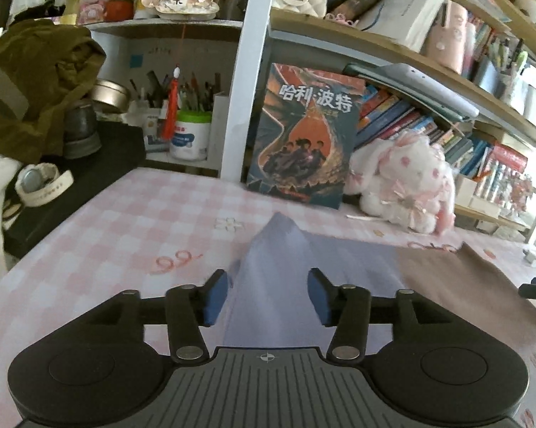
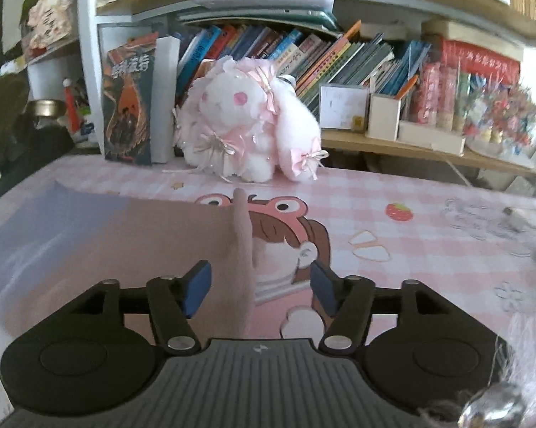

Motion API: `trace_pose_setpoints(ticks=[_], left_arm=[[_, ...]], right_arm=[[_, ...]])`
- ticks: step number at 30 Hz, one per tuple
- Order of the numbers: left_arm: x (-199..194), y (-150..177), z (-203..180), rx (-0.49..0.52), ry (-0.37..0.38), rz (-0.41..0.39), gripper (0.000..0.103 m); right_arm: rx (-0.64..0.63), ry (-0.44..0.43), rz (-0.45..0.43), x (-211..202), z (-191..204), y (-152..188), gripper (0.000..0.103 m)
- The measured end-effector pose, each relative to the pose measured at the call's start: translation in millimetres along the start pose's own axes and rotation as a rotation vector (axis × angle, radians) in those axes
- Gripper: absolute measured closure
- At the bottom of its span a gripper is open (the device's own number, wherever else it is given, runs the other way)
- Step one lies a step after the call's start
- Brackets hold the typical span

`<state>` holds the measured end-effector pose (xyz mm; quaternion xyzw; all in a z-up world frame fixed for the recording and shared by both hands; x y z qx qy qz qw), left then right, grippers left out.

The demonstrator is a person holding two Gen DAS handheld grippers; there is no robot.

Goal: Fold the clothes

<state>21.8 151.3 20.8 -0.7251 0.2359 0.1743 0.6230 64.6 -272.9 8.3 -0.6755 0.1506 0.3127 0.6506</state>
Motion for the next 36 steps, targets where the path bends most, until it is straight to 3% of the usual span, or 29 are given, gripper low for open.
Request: trace_pose_setpoints(ticks=[5,9,15,20,26,32,36], left_arm=[[-23.2,23.2,-12.6,0.041,-0.035,-0.003,0.038],[-38.8,38.3,-19.3,0.036,-0.02,0.006,0.029],[-55.5,52.7,-21.4,-0.024,-0.009,0.01,0.026],[-64.4,60.7,-27.8,-0.031,-0.072,-0.002,0.025],[-66.5,65.5,-20.5,-0.221,-0.005,0.033,0.025],[-63.1,74.0,-4.0,-0.541,0.057,0.046,0.026],[-57.8,76.6,-7.7,-0.638,0.082,0.042,0.026]], right_arm=[[-0.014,-0.013,-0.004,-26.1,0.8,19.1,0.029],[-0.044,-0.029,-0.006,-44.9,5.4,34.0,0.02],[-0.04,-0.064,0.009,-56.9,6.2,53.7,0.014],[-0.036,-0.092,0.021,-66.5,6.5,69.6,0.014],[0.004,-0.11,0.005,-65.6,-6.8,69.5,0.014],[-0.013,-0.135,-0.054,-62.2,-20.5,62.2,0.014],[-0.012,-0.154,-0.074,-52.7,-35.4,54.7,0.014]])
Point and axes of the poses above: each gripper's, at about its wrist camera, not at the fingertips, and x roughly the way its jaws point, z to its left, y to its underside, the point moved 1 cm from there along x, roughly the way its jaws point, and after that the axes turned 6 degrees about z, right-handed, at the moved point
